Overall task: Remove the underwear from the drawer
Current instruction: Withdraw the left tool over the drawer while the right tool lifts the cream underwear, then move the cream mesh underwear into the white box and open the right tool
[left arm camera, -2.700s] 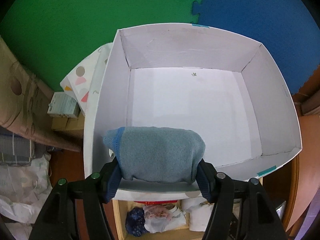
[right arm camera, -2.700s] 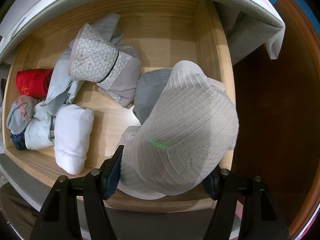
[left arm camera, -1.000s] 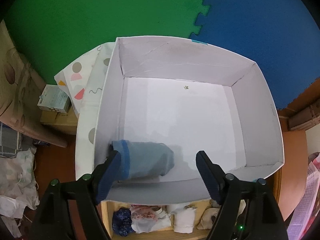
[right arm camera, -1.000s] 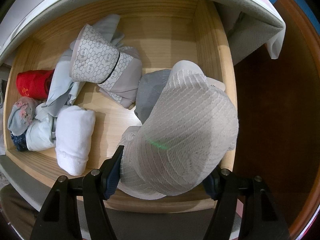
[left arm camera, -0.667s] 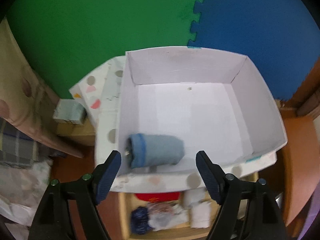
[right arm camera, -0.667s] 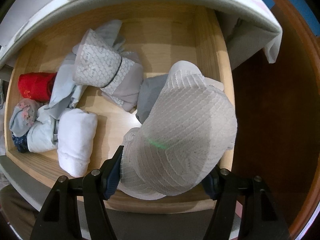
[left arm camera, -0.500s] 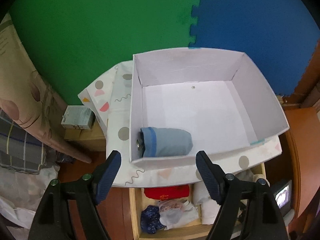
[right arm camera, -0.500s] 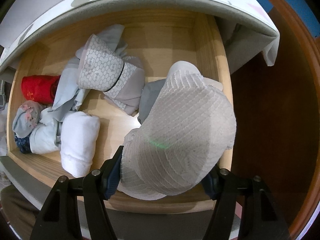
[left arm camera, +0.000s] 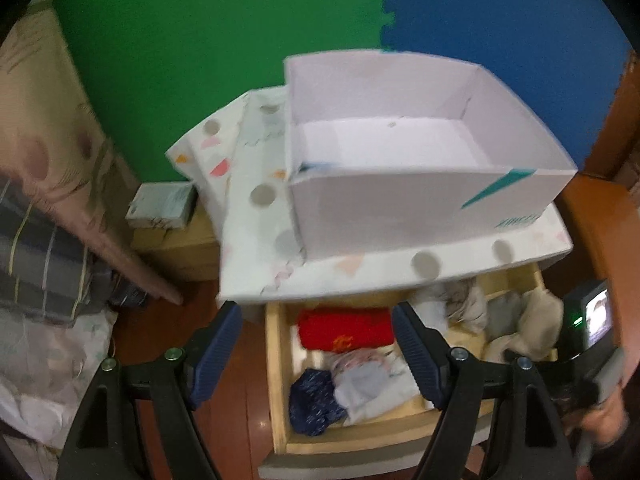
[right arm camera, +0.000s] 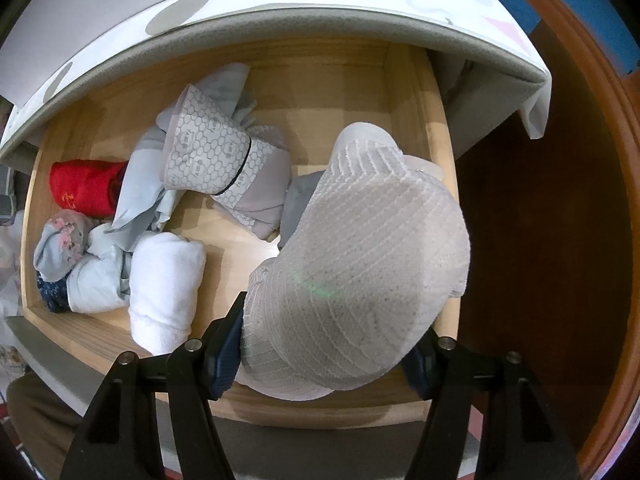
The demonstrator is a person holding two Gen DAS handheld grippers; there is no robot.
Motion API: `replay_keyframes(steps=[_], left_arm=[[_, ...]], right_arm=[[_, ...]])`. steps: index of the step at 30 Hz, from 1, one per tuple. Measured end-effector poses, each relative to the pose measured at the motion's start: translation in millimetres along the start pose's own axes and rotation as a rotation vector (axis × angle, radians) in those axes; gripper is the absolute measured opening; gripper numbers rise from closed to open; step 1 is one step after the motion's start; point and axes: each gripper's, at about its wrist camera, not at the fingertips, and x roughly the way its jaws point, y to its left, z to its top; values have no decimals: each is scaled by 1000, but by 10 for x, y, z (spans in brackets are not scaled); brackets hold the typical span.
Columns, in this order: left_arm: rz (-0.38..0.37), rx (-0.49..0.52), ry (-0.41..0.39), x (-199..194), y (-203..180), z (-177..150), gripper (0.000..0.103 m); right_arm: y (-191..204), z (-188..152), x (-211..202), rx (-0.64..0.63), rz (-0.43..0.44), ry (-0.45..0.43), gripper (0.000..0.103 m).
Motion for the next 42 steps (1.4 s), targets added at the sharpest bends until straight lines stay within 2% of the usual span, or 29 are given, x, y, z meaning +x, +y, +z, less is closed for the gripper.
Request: replay_keyframes(steps=[7, 12, 17, 21, 24, 33, 37, 42], left_arm=[[40, -62, 9, 297, 90, -490, 79], [15, -152, 56, 549, 183, -749, 79], [26, -213, 45, 649, 247, -935, 79], [33, -225, 71, 717, 243, -1013, 79], [58, -205, 58, 709, 233, -1022, 79], [42, -222, 54, 703, 276, -1049, 79], [22, -248, 46, 697, 324, -1059, 79], [14, -248, 44, 699, 328, -1055, 79]], right_arm=[[-33, 91, -198, 24, 17, -3, 60], [-74, 97, -306, 34, 30, -12, 59], [-65, 104, -513, 24, 32, -30, 59], [-20, 124, -743, 3, 20, -57, 59], [5, 161, -968, -13, 22, -87, 59], [35, 301, -1713, -60, 39, -190, 59], [107, 458, -2080, -75, 55, -250, 59], [239, 833, -2495, -86, 49, -340, 59]])
